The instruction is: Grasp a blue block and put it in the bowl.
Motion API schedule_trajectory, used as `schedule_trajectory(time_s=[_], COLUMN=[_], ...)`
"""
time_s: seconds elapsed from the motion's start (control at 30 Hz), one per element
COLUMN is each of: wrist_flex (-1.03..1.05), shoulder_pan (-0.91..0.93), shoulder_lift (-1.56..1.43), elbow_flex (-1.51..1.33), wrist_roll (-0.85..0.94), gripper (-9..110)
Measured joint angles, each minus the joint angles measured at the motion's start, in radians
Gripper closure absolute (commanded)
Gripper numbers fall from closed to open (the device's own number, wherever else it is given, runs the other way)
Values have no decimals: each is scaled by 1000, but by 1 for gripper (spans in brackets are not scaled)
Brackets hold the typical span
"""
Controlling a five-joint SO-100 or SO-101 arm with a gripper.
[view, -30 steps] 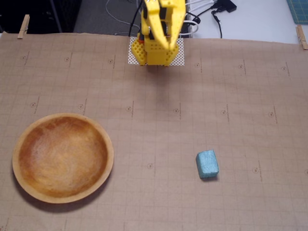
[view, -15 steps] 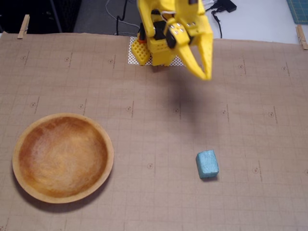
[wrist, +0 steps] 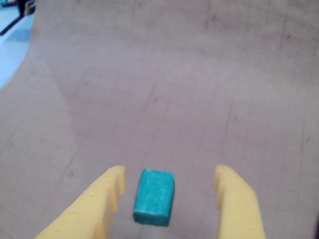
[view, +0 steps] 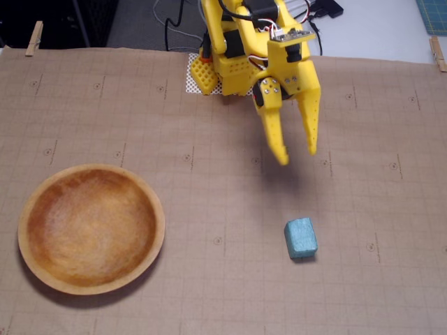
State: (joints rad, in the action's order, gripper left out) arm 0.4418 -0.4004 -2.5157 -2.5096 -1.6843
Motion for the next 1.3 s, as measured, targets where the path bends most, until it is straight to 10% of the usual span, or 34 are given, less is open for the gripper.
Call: schedule_trajectory(time_s=[1.3], wrist_flex=[-295], shoulder_pan=[-95], shoulder_lift=[746], elbow_flex=[169], wrist_roll=[-112], gripper=[58])
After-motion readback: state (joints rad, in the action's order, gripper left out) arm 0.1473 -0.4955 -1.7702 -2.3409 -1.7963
